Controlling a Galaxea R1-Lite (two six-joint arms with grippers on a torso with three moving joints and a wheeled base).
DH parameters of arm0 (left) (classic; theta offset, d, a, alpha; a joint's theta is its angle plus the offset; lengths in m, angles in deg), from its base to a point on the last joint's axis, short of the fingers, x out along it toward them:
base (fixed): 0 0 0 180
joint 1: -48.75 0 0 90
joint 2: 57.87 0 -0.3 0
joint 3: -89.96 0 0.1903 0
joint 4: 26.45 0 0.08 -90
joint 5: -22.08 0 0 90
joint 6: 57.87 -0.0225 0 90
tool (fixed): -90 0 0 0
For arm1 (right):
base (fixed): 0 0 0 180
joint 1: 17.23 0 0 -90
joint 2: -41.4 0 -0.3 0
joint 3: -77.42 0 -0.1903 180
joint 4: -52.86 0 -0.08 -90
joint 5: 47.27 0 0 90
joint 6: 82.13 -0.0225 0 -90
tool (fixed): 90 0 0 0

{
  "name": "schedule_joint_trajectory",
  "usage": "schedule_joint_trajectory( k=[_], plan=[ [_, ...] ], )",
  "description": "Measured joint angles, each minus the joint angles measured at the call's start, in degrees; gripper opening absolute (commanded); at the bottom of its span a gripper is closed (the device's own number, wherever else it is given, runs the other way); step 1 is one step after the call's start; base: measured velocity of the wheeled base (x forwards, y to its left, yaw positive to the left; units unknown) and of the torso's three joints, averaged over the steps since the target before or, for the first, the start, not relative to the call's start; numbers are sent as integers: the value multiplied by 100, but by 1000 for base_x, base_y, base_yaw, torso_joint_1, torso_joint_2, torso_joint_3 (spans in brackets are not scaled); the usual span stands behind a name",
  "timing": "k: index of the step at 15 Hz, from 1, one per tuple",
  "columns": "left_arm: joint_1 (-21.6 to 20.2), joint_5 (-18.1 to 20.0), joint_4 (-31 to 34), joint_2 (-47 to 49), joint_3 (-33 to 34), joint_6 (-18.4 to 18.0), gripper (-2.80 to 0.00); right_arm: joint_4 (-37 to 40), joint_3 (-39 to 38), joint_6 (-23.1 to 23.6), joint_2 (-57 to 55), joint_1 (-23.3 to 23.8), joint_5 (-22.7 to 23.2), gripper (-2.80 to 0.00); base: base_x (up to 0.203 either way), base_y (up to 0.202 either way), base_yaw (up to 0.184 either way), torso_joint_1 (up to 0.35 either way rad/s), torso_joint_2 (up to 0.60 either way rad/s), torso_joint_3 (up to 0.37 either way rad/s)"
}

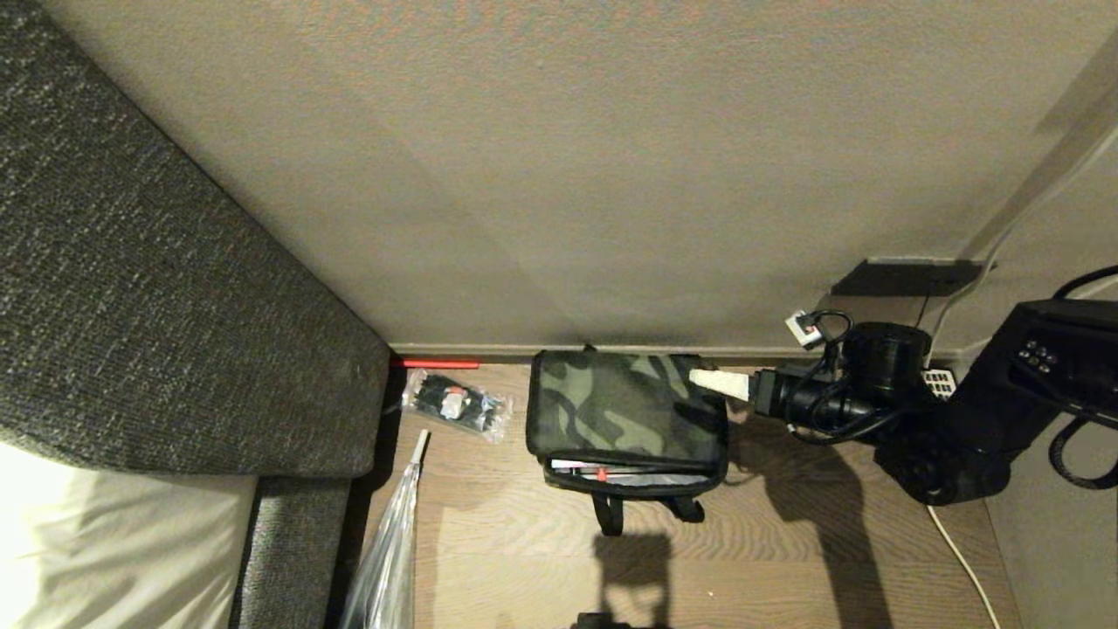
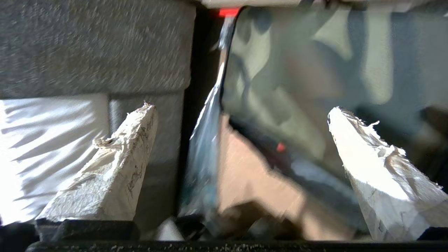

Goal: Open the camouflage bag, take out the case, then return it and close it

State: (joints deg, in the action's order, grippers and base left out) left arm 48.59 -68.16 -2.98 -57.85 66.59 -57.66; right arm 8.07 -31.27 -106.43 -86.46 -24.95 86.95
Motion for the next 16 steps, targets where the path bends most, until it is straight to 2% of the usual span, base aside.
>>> schedule_joint_trajectory(
  k=[4,8,10,14,16],
  plan=[
    [-3,2,0,0,0,0,-280,1073,-596,-157,1235,139,13,0,0,0,0,0,0,0],
    [-5,2,-2,0,0,2,-280,2965,-1168,-77,3402,229,-244,0,0,0,0,0,0,0],
    [4,0,-2,0,0,0,-280,4109,-1439,203,4670,284,-745,0,0,0,0,0,0,0],
    [2,0,0,0,0,0,-280,6471,-2229,1278,7396,487,-1963,0,0,0,0,0,0,0],
    [0,2,0,0,0,0,-280,7433,-2760,1829,8808,603,-2739,0,0,0,0,0,0,0]
  ],
)
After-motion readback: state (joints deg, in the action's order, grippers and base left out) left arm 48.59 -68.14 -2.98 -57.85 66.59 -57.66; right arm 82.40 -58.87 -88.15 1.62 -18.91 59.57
